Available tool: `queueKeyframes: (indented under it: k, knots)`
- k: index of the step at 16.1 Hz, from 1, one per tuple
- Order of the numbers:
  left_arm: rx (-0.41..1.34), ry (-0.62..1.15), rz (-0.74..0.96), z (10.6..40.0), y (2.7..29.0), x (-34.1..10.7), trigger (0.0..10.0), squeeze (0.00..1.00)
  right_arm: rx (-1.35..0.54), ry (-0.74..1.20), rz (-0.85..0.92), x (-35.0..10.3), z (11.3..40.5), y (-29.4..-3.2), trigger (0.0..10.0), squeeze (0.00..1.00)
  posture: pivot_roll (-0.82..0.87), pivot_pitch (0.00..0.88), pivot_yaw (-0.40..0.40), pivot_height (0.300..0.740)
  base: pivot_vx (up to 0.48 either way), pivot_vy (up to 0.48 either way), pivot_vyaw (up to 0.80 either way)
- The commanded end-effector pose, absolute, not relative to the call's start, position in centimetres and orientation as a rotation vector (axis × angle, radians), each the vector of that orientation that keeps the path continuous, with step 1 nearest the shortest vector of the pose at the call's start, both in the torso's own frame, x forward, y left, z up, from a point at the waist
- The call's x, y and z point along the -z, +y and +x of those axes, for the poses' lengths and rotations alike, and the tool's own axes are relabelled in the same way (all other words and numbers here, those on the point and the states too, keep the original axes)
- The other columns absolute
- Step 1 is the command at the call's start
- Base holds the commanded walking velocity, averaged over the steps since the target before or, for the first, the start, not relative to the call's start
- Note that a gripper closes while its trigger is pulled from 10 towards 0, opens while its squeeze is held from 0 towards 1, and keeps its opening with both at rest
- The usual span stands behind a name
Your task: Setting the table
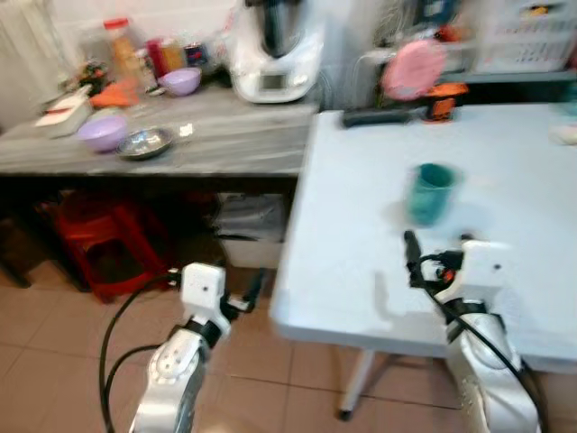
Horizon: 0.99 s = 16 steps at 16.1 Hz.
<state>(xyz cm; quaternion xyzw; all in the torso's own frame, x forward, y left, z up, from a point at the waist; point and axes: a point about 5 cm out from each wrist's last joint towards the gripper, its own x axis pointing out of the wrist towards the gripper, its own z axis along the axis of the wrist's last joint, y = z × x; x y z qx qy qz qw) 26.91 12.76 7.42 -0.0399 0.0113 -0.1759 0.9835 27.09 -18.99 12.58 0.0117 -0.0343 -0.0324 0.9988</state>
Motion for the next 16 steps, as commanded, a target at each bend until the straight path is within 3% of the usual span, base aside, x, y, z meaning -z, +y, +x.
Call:
queueKeyframes:
  k: [1, 6, 16]
  knots:
    - [0.328, 0.024, -0.064, 26.9, 13.9, -7.4, 10.0, 0.0, 0.037, -0.083, 0.038, -12.9, 27.2, -18.0, 10.0, 0.0, -0.04, 0.0, 0.12, 0.74, 0.0, -0.48, 0.0]
    - [0.338, 0.037, -0.068, 26.7, 13.8, -7.1, 10.0, 0.0, 0.019, -0.057, 0.04, -12.2, 27.1, -17.6, 10.0, 0.0, -0.04, 0.0, 0.128, 0.74, 0.0, -0.096, 0.0]
    - [0.677, 0.03, -0.123, 25.2, 12.3, -7.3, 10.0, 0.0, 0.016, 0.099, 0.009, -10.5, 28.1, -17.4, 10.0, 0.0, -0.04, 0.0, 0.134, 0.74, 0.0, 0.0, 0.0]
